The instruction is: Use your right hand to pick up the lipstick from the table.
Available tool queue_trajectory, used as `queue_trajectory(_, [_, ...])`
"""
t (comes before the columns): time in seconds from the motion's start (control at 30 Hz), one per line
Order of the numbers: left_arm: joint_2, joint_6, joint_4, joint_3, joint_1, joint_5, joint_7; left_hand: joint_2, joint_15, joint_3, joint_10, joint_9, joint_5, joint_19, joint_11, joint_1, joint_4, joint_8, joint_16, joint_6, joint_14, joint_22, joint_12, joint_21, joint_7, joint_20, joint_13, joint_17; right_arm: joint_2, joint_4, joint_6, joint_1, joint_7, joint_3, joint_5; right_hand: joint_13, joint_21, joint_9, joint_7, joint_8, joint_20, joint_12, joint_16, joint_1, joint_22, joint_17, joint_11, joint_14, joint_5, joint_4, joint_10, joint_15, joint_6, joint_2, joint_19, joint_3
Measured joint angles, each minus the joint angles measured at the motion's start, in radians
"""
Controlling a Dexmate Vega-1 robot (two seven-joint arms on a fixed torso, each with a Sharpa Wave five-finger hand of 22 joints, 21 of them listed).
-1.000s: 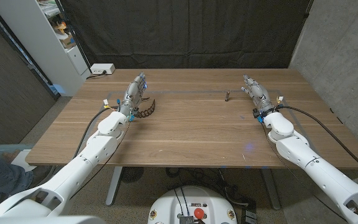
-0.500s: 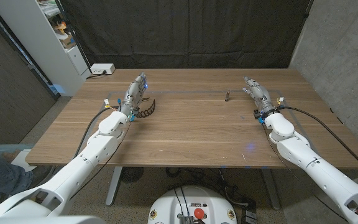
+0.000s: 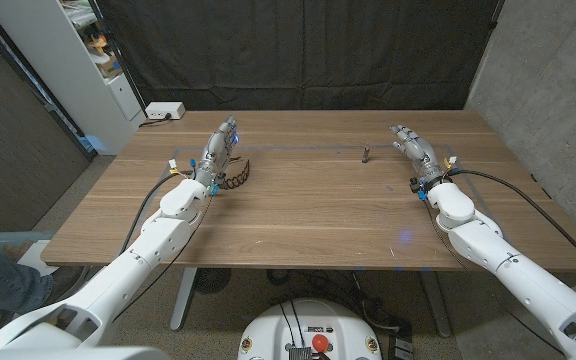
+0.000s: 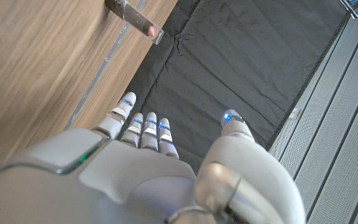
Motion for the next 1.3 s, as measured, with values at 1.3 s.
queue_trajectory(1.3, [-0.004,0.008,-0.012,0.005,-0.007,0.011,0.018,0.0,0.0,0.0,0.003,0.0,0.0,0.0,0.003,0.0,-0.008,0.0,0.0,0.009,0.0,0.0,0.0,0.0,0.001,0.0,0.0,0.005,-0.03,0.021,-0.024,0.034,-0.054,-0.05,-0.154,0.0,0.0,0.0,-0.01,0.007,-0.002,0.0,-0.003,0.084,0.0,0.0,-0.016,-0.013,0.009,-0.055,0.016,-0.013,0.023,-0.035,-0.015,0.008])
